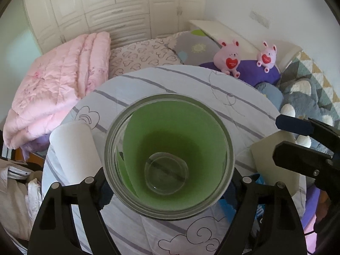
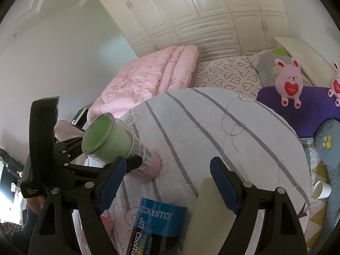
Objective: Flip cup upright
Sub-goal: 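Lift the jar with the left gripper and turn its open mouth upward, then set the jar upright on the table and open the left gripper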
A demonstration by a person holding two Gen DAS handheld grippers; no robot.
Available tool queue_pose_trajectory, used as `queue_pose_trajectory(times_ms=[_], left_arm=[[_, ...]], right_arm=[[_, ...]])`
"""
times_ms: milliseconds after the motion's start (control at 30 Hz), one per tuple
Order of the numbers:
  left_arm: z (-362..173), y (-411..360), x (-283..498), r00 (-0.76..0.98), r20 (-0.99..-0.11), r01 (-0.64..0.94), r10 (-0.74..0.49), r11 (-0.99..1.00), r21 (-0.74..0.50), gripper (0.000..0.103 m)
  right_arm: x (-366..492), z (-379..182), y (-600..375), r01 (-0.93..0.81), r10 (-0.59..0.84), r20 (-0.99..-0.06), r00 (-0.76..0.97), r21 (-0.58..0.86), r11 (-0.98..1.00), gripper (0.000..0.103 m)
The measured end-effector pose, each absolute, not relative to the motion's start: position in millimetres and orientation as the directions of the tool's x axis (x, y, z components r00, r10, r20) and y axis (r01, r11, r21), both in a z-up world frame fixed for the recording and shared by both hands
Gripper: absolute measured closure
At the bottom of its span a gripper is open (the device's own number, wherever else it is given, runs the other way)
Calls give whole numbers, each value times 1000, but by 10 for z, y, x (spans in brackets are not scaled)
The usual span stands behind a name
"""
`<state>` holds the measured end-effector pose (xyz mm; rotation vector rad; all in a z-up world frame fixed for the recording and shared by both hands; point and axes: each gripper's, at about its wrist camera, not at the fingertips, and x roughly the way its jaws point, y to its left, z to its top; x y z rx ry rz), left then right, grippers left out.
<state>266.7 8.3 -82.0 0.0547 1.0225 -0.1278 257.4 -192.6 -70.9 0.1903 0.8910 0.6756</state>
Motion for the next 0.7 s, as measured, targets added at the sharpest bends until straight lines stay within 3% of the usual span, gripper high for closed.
queue_pose_trajectory(times_ms=[700], left_arm=[[-739,23,2586,524,-847,156,-87,988,-5,12]], right_arm=[[2490,-640,-1899,-463,626,-652,429,436,772,21]])
